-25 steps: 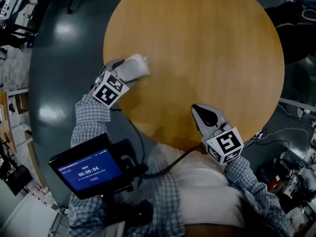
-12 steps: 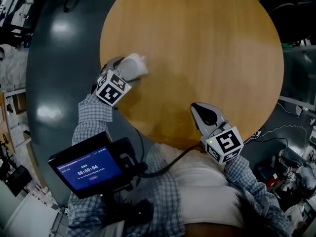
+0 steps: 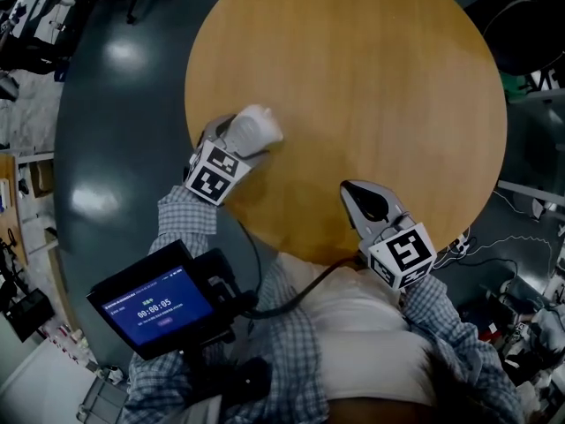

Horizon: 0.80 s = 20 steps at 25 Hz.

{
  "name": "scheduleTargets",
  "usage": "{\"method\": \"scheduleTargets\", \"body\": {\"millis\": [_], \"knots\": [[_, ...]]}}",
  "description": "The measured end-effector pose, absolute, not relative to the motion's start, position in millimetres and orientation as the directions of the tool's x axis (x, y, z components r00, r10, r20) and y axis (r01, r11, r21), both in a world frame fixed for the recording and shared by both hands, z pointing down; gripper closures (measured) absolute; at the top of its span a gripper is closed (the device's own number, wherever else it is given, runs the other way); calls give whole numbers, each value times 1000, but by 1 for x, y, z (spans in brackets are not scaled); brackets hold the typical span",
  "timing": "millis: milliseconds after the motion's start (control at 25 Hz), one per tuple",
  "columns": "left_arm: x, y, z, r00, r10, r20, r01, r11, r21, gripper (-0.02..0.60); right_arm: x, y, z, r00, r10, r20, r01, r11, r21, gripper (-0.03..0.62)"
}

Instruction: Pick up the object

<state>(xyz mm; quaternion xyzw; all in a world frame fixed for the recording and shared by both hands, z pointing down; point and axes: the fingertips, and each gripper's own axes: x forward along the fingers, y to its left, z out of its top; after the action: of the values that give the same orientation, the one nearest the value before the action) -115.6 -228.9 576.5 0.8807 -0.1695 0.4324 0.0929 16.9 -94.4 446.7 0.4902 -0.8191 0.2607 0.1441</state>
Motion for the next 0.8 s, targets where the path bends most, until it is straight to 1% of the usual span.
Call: {"method": "scheduleTargets", "body": {"millis": [360, 440, 520, 640, 800], "knots": [[-86, -144, 530, 586, -282, 760, -430, -903, -4, 126, 42, -58, 417, -518, -741, 427, -855, 435, -282, 589], [-80, -130, 524, 604, -293, 741, -452, -892, 16, 126, 45, -54, 413, -526, -743, 414, -850, 446, -280, 589], [-76, -123, 519, 636, -298, 712, -477, -877, 59, 126, 44, -57, 415, -534, -741, 406, -845, 456, -280, 589], [-64, -111, 508, 703, -290, 650, -509, -843, 175, 126, 42, -63, 421, -546, -737, 399, -838, 466, -285, 589], [-51, -103, 490, 804, -298, 514, -507, -796, 330, 126, 44, -70, 423, -553, -737, 389, -833, 471, -290, 589]]}}
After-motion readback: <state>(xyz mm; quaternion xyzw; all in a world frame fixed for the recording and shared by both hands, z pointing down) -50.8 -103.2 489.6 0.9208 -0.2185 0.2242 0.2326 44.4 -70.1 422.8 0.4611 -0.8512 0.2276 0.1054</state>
